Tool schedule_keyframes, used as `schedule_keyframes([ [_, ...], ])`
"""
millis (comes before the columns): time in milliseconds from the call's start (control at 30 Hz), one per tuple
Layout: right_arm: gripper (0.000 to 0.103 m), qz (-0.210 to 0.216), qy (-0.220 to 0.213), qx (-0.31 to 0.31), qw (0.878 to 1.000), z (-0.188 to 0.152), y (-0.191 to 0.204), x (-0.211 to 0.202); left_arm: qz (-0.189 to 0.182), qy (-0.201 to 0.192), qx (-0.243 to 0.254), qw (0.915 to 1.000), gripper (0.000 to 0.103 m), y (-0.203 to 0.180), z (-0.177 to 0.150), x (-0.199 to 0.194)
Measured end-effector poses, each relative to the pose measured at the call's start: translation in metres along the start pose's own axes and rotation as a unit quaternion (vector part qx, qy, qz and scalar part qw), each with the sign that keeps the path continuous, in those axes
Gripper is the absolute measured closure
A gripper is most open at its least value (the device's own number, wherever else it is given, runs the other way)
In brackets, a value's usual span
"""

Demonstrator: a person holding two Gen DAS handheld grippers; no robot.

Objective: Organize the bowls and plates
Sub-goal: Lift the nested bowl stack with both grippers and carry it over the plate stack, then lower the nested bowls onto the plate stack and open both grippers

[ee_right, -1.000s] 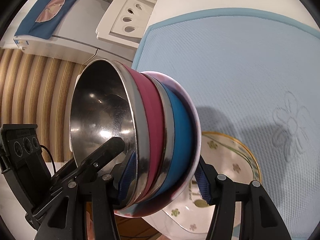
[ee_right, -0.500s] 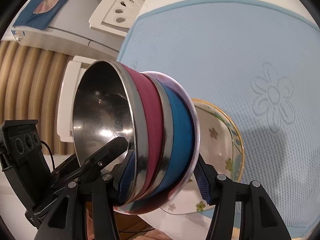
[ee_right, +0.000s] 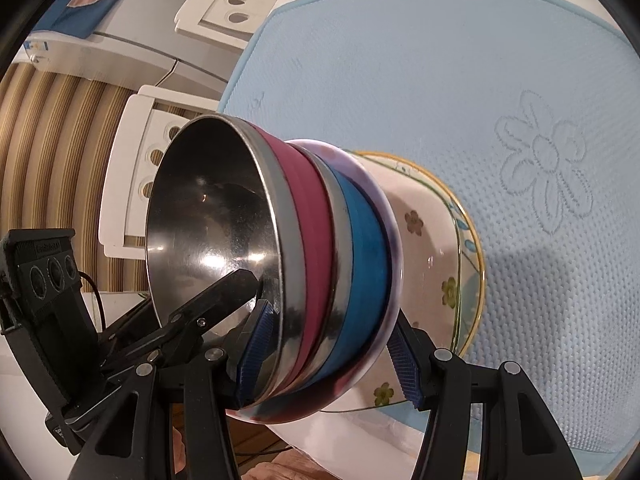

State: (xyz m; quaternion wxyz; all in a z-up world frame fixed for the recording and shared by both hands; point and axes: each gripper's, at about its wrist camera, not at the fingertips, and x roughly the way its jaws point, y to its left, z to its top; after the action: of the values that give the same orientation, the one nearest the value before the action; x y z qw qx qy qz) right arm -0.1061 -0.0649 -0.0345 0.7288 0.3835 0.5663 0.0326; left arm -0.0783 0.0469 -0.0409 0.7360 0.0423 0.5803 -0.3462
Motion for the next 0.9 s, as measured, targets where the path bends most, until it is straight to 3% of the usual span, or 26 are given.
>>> schedule_keyframes([
  [900,0.049,-0.047,-0.007,-0.021,0.999,-0.005,0.012,0.018,0.001,0.008,-0.018,0.9998,0.066,0.012,-0.012,0.022],
])
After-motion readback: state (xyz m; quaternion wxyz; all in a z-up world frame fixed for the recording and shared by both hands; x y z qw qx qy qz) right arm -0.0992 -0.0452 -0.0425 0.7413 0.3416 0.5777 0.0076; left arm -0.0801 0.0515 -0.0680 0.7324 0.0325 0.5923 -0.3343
